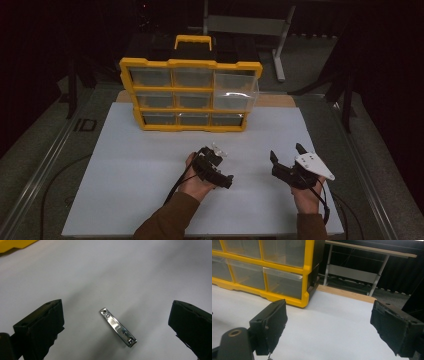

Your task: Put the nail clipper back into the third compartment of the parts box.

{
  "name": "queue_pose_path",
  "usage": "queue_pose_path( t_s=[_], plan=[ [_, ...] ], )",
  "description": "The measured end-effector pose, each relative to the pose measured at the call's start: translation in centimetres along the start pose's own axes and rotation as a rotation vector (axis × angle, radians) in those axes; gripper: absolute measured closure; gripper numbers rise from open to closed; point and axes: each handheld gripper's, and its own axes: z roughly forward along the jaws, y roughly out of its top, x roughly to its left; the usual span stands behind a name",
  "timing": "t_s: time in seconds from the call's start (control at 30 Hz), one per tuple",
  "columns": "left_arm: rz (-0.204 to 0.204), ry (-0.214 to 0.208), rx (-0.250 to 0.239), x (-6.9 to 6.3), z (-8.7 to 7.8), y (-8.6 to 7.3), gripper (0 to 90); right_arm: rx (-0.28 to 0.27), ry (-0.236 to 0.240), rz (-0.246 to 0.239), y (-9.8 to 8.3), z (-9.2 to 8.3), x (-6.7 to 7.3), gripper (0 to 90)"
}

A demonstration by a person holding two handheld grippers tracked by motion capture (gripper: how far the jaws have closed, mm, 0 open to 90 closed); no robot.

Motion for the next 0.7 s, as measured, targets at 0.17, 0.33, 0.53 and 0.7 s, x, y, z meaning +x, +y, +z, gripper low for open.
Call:
queue_pose_path(
  t_s=[0.17,0.33,0.53,0.7],
  plan=[
    [0.009,-0.005,0.024,-0.2,0.4,-0.2,0.8,0.004,0.005,-0.003,0.0,0.1,0.1,13.3],
    [0.006,0.002,0.046,-0.4,0.8,-0.4,2.8,0.005,0.005,-0.003,0.0,0.1,0.1,13.3],
    [0.011,0.019,0.061,-0.5,1.1,-0.9,7.3,0.006,0.004,-0.005,0.0,0.1,0.1,13.4],
    [0.008,0.040,0.070,-0.5,1.2,-1.4,15.4,0.011,0.003,-0.009,-0.1,0.1,0.1,13.4]
  ],
)
